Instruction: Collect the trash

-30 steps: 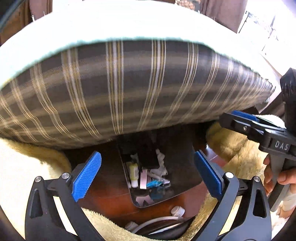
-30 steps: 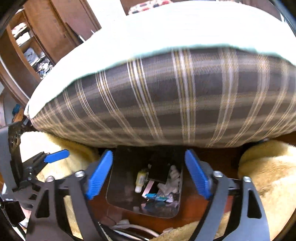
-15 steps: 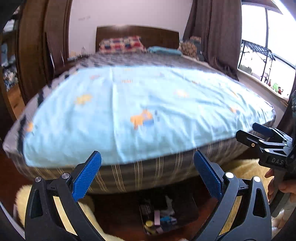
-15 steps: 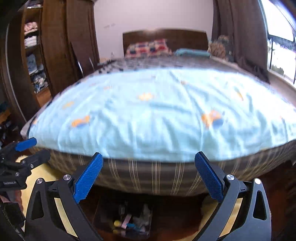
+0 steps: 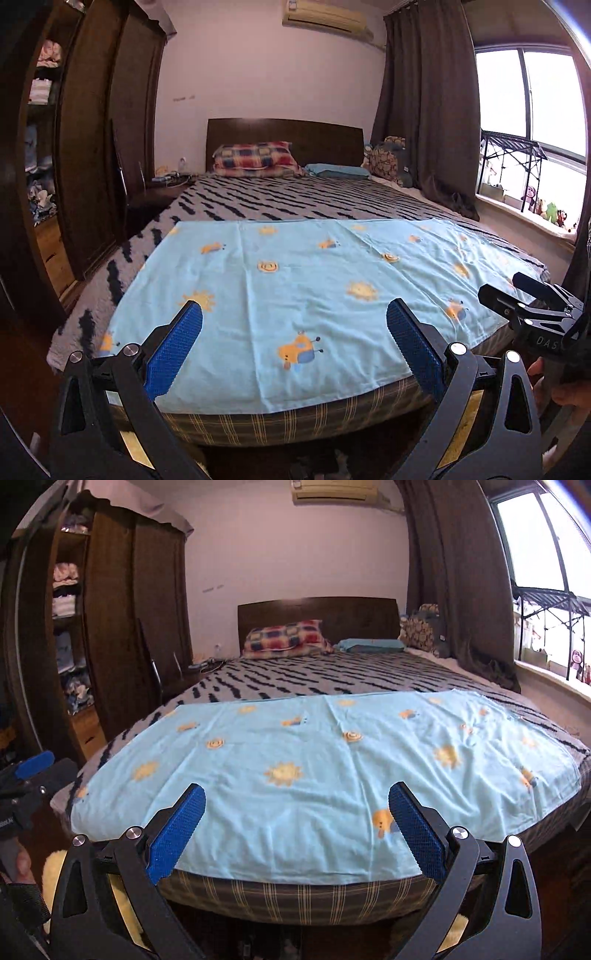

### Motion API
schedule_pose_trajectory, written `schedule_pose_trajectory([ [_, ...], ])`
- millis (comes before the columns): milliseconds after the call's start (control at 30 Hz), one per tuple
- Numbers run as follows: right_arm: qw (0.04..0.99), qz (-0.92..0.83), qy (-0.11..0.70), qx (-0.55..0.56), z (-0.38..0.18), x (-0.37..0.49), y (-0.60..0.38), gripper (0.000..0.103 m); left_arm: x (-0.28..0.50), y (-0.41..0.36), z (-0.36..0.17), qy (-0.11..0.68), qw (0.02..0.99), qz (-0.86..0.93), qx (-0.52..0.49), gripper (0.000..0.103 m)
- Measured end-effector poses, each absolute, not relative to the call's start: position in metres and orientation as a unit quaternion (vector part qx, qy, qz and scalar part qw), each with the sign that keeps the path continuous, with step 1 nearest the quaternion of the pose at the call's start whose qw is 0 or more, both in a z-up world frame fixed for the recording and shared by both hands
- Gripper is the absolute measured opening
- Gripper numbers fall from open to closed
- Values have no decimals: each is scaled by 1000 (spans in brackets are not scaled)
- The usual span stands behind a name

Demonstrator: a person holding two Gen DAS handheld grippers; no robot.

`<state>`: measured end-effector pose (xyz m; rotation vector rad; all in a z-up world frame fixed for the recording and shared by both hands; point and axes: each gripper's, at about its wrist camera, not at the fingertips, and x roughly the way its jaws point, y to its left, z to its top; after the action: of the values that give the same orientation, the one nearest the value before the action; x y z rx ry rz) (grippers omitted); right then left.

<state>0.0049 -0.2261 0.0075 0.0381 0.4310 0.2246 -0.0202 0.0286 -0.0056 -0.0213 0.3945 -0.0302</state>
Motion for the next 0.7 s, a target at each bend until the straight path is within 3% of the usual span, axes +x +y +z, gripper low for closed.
schedule_pose_trajectory([
  [700, 973, 101, 205, 8, 6, -7, -206, 100, -23, 29, -22, 217, 976, -17, -18, 95],
])
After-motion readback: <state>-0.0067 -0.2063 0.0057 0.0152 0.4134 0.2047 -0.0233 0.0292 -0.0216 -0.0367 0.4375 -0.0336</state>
